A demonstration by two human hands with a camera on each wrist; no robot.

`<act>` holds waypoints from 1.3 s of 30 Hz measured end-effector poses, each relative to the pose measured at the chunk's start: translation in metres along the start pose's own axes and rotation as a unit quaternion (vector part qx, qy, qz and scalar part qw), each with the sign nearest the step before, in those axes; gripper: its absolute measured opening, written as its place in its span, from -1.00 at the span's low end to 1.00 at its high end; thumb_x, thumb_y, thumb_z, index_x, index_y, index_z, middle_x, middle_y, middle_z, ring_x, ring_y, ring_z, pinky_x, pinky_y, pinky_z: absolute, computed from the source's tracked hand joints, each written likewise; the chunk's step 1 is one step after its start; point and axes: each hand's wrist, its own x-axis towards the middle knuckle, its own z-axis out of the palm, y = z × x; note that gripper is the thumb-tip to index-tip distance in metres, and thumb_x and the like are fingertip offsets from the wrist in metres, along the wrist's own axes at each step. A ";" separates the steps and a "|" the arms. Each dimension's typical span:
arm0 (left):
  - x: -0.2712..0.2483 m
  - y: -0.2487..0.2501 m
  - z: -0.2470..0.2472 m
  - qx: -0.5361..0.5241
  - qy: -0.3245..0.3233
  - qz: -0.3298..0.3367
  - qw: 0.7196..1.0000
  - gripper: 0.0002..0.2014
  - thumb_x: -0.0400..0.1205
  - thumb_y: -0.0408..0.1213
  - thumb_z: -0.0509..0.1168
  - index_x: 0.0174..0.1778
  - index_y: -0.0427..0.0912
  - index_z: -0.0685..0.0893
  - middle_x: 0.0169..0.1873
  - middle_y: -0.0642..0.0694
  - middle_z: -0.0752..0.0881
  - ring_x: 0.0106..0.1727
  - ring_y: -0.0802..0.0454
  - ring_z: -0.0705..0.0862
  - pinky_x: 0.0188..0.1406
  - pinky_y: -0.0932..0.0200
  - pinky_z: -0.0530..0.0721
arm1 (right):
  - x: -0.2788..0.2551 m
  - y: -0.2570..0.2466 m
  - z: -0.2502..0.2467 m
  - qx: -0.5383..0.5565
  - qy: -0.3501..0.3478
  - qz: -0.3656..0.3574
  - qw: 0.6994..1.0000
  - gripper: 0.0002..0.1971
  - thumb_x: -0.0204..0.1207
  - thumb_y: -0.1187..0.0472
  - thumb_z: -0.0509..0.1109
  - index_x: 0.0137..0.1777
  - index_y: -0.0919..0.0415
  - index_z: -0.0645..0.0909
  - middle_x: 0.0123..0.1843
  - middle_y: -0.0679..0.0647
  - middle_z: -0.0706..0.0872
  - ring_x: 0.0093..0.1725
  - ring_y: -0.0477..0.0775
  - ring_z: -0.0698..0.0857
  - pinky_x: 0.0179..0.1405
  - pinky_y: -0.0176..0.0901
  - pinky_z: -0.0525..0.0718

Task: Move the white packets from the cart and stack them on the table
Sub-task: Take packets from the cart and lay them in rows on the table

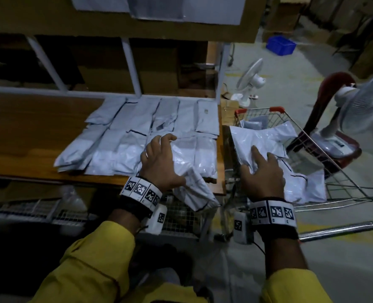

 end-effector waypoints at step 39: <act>0.194 -0.328 -0.014 0.300 -0.248 0.157 0.908 0.20 0.14 -0.09 0.48 0.68 -0.02 -0.03 0.49 -0.07 0.21 0.58 -0.16 0.22 0.64 -0.22 0.07 | 0.026 -0.243 0.218 -0.028 0.020 0.154 0.987 -0.40 0.62 -0.06 0.29 0.67 -0.12 0.32 0.69 0.24 0.25 0.54 0.42 0.37 0.47 0.31 0.33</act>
